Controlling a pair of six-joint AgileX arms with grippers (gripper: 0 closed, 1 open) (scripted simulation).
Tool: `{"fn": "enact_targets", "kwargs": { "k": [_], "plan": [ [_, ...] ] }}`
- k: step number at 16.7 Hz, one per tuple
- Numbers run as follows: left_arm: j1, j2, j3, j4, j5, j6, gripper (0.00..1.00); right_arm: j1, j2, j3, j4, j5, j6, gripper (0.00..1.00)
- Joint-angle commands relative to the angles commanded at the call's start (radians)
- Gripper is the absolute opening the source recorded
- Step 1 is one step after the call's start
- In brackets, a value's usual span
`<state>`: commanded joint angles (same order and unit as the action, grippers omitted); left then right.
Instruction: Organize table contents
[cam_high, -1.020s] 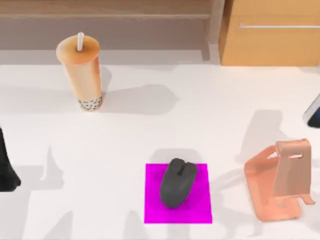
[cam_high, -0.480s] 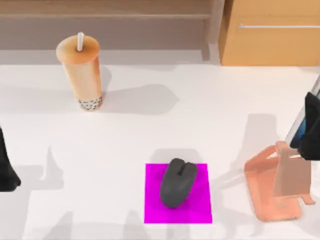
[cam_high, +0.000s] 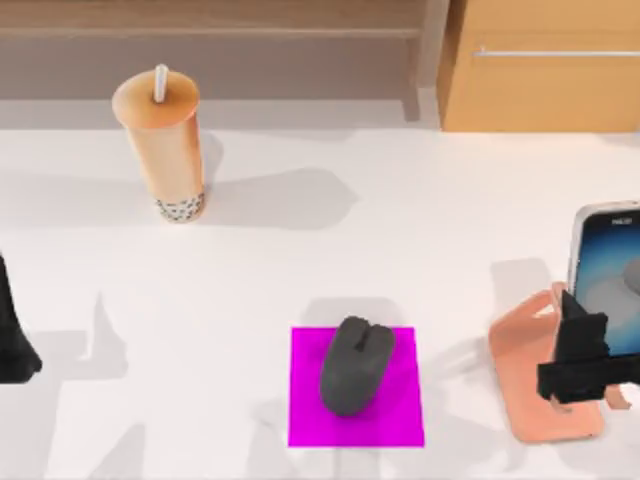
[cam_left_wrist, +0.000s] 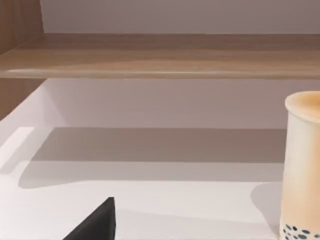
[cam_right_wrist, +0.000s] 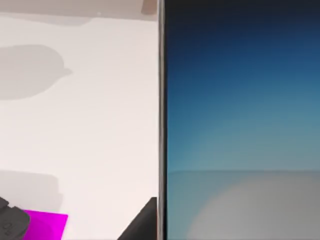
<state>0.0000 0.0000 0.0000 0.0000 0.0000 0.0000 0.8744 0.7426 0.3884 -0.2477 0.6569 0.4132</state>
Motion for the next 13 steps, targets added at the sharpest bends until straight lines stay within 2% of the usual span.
{"fn": "enact_targets", "kwargs": {
  "k": [2, 13],
  "plan": [
    [0.000, 0.000, 0.000, 0.000, 0.000, 0.000, 1.00, 0.000, 0.000, 0.000, 0.000, 0.000, 0.000, 0.00],
    [0.000, 0.000, 0.000, 0.000, 0.000, 0.000, 1.00, 0.000, 0.000, 0.000, 0.000, 0.000, 0.000, 0.83]
  ]
}}
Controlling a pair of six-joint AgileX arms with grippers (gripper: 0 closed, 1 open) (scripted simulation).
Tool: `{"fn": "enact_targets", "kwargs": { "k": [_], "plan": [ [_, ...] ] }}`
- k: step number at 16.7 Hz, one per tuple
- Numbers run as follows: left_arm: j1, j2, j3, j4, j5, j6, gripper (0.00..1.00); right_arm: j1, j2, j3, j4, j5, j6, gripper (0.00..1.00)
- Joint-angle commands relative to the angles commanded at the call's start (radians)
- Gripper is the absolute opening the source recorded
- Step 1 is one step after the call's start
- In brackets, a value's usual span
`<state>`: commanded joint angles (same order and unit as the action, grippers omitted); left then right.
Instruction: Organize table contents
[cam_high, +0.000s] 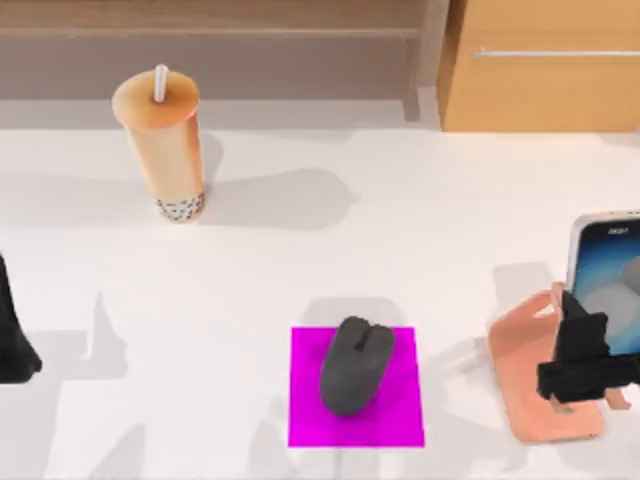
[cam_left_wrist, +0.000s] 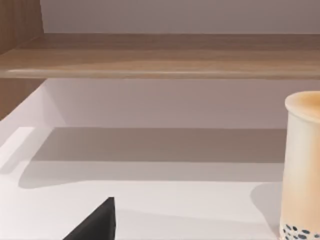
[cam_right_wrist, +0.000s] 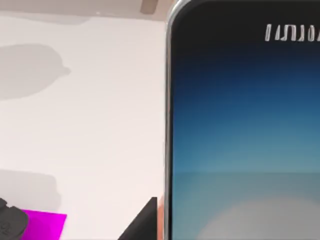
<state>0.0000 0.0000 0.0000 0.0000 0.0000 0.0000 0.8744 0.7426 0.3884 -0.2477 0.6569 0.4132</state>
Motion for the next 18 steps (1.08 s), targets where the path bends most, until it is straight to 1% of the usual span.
{"fn": "enact_targets", "kwargs": {
  "k": [2, 3, 12, 14, 18],
  "plan": [
    [0.000, 0.000, 0.000, 0.000, 0.000, 0.000, 1.00, 0.000, 0.000, 0.000, 0.000, 0.000, 0.000, 0.98],
    [0.000, 0.000, 0.000, 0.000, 0.000, 0.000, 1.00, 0.000, 0.000, 0.000, 0.000, 0.000, 0.000, 1.00],
    [0.000, 0.000, 0.000, 0.000, 0.000, 0.000, 1.00, 0.004, -0.002, 0.000, -0.003, 0.003, 0.003, 1.00],
    [0.000, 0.000, 0.000, 0.000, 0.000, 0.000, 1.00, 0.042, -0.015, 0.002, -0.038, 0.029, 0.029, 1.00],
    [0.000, 0.000, 0.000, 0.000, 0.000, 0.000, 1.00, 0.152, -0.062, 0.005, -0.149, 0.119, 0.119, 1.00]
  ]
}}
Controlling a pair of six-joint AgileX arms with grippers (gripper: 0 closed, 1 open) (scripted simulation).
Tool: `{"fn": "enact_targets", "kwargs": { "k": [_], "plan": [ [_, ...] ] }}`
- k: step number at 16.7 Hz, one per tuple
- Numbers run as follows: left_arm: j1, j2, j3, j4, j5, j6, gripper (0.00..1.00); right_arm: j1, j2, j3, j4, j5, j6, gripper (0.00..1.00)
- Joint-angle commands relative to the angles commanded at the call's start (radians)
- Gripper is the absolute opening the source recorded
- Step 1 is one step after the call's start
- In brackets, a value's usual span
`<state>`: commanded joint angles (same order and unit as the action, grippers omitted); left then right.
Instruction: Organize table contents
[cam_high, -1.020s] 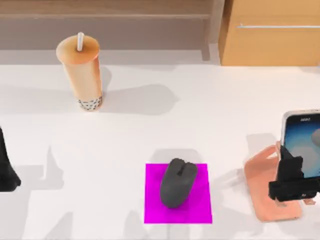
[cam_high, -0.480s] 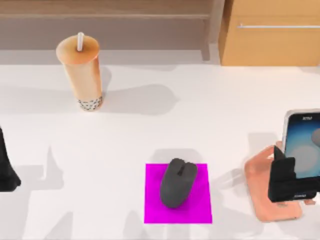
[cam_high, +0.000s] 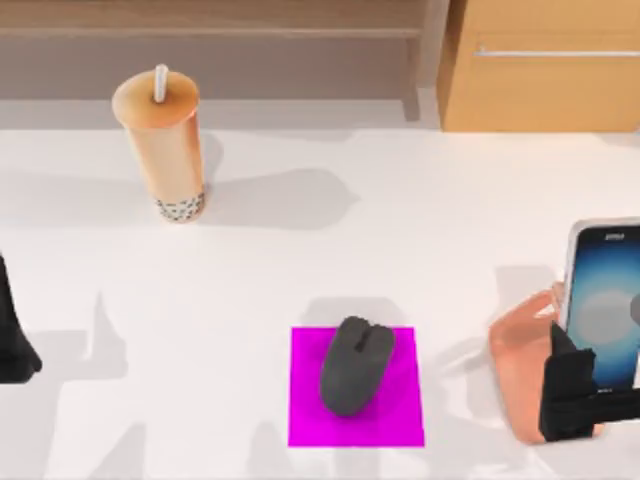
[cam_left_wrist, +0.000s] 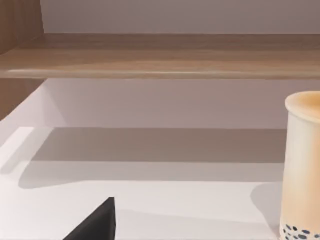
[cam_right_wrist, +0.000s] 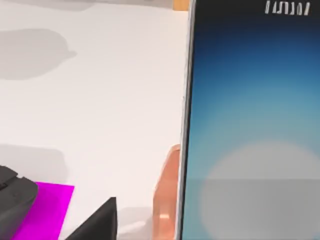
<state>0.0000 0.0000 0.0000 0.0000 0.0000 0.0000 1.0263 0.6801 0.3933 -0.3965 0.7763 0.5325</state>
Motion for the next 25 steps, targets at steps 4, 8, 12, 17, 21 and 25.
{"fn": "enact_targets", "kwargs": {
  "k": [4, 8, 12, 17, 21, 25],
  "plan": [
    [0.000, 0.000, 0.000, 0.000, 0.000, 0.000, 1.00, 0.041, -0.021, 0.001, -0.043, 0.034, 0.035, 1.00],
    [0.000, 0.000, 0.000, 0.000, 0.000, 0.000, 1.00, 0.024, -0.030, 0.001, -0.034, 0.019, 0.021, 1.00],
    [0.000, 0.000, 0.000, 0.000, 0.000, 0.000, 1.00, -0.129, -0.178, -0.014, 0.035, -0.093, -0.076, 1.00],
    [0.000, 0.000, 0.000, 0.000, 0.000, 0.000, 1.00, -0.522, -0.465, -0.117, 0.182, -0.342, -0.235, 1.00],
    [0.000, 0.000, 0.000, 0.000, 0.000, 0.000, 1.00, -0.829, -0.615, -0.245, 0.297, -0.565, -0.369, 1.00],
    [0.000, 0.000, 0.000, 0.000, 0.000, 0.000, 1.00, -0.992, -0.667, -0.358, 0.375, -0.734, -0.493, 1.00]
  ]
}}
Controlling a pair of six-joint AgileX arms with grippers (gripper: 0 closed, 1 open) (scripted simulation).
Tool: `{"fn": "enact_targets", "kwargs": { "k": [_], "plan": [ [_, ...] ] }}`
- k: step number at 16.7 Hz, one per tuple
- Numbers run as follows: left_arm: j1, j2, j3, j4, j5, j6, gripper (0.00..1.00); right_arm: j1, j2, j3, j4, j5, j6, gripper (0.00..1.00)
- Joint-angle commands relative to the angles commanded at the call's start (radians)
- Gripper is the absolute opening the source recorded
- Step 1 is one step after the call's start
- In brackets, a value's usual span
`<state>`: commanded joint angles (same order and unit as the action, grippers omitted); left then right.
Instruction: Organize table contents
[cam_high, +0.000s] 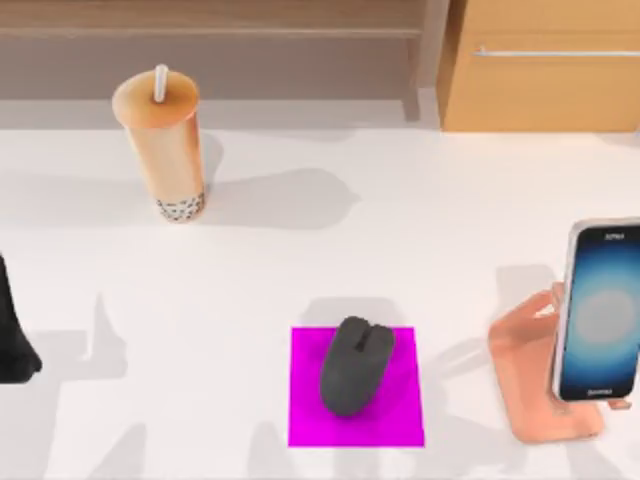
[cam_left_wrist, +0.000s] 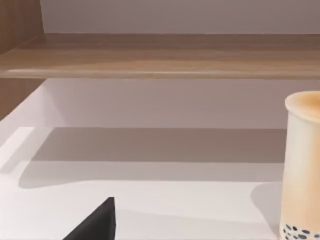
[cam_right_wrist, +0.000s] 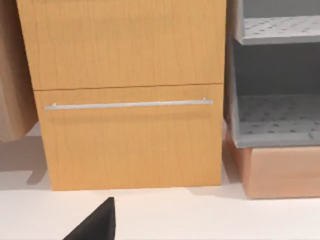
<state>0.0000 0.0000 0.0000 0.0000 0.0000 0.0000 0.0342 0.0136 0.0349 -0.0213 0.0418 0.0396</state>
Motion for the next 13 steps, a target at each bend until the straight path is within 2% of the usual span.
{"fn": "enact_targets", "kwargs": {
  "k": [2, 8, 13],
  "plan": [
    [0.000, 0.000, 0.000, 0.000, 0.000, 0.000, 1.00, -0.031, -0.012, -0.031, 0.019, -0.038, -0.036, 1.00],
    [-0.007, 0.010, -0.002, 0.007, -0.003, 0.000, 1.00, -0.034, -0.014, -0.035, 0.021, -0.042, -0.040, 1.00],
    [-0.120, 0.217, -0.016, 0.157, -0.065, -0.006, 1.00, -0.034, -0.014, -0.035, 0.021, -0.042, -0.040, 1.00]
  ]
}}
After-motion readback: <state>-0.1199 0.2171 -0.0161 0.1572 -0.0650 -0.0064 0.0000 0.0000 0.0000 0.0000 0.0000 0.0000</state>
